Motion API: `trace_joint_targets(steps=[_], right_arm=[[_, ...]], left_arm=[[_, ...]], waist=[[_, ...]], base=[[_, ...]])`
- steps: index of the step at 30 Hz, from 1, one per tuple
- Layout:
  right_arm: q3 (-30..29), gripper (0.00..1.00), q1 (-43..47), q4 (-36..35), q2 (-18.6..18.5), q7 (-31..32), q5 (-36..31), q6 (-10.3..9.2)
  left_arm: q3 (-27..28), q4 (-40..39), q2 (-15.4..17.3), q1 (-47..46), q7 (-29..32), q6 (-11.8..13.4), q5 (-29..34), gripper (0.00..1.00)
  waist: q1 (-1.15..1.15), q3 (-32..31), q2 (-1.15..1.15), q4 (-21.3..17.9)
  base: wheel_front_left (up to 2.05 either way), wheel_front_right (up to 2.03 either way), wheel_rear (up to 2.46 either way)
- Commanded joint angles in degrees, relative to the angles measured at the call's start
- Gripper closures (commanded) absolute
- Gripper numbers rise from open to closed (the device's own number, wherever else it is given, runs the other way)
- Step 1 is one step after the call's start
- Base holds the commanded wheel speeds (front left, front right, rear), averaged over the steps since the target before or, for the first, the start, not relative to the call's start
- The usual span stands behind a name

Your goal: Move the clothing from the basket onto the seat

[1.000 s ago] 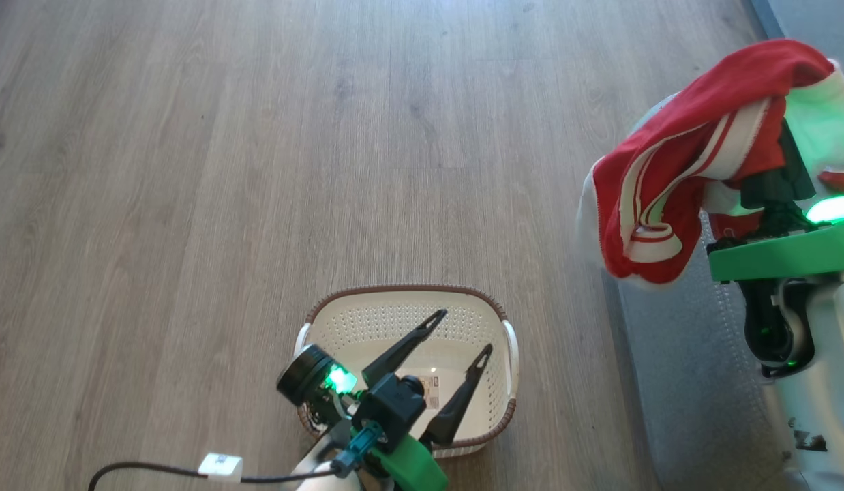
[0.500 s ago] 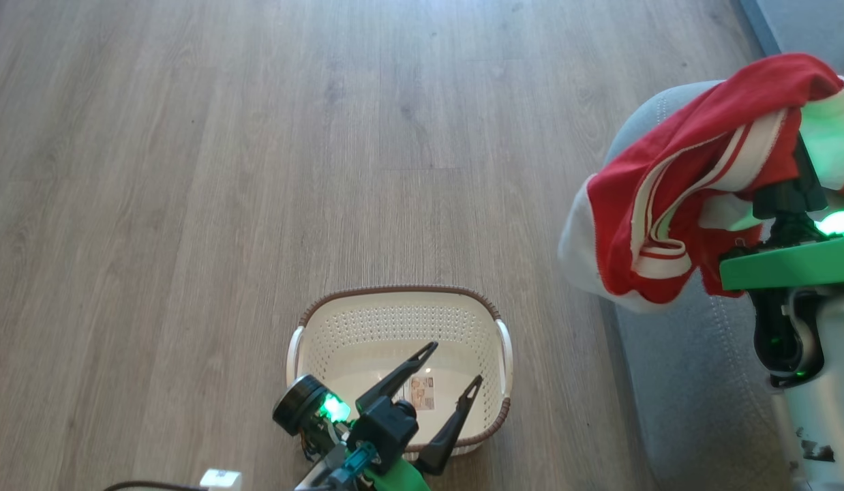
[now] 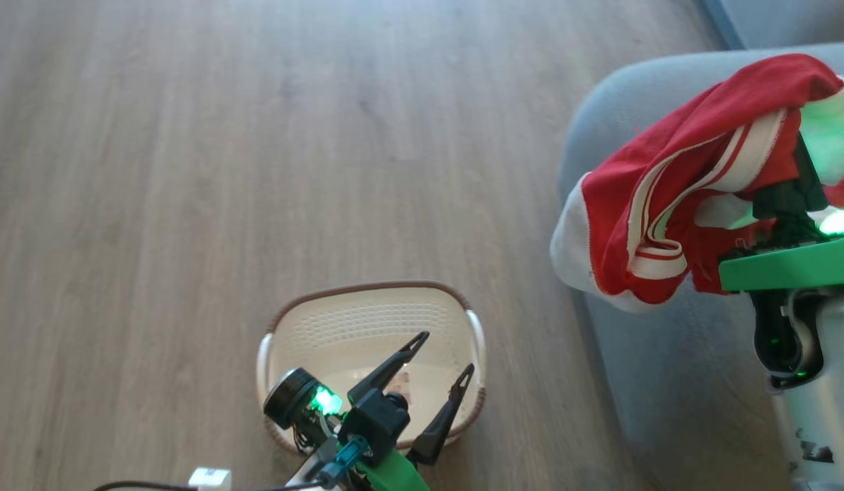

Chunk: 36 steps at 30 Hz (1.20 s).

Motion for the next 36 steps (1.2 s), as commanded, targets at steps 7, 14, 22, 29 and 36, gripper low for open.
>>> trace_joint_targets(steps=[7, 14, 22, 29, 36], right_arm=[[-0.1, 1.00, -3.8, -2.9, -0.9, -0.1, -0.2, 0.41], [-3.1, 1.00, -3.8, -3.6, -0.6, -0.1, -0.1, 0.41], [-6.9, 1.00, -2.6, -4.2, 0.7, -0.1, 0.0, 0.41], [-8.2, 1.00, -1.7, -4.4, 1.3, -0.1, 0.2, 0.41], [-10.7, 1.00, -0.7, -4.8, 0.7, -0.1, -0.5, 0.41]], left_arm=[[2.2, -2.5, -0.6, -2.1, -0.3, 0.1, 0.6, 0.00], [1.6, -2.3, -0.3, -4.5, -0.3, -0.2, 1.4, 0.00], [0.9, -2.5, 0.2, -4.7, -0.3, -0.1, 1.4, 0.00], [-0.4, -2.1, 0.4, -4.6, -0.3, -0.1, 1.5, 0.00], [-1.3, -1.9, 0.2, -4.7, -0.3, -0.1, 1.0, 0.00]], waist=[[0.00, 3.5, 0.00, -10.3], [0.00, 5.6, 0.00, -17.1], [0.00, 6.1, 0.00, -23.2], [0.00, 6.2, 0.00, -25.5], [0.00, 5.7, 0.00, -23.9]], base=[[0.00, 0.00, 0.00], [0.00, 0.00, 0.00], [0.00, 0.00, 0.00], [0.00, 0.00, 0.00], [0.00, 0.00, 0.00]])
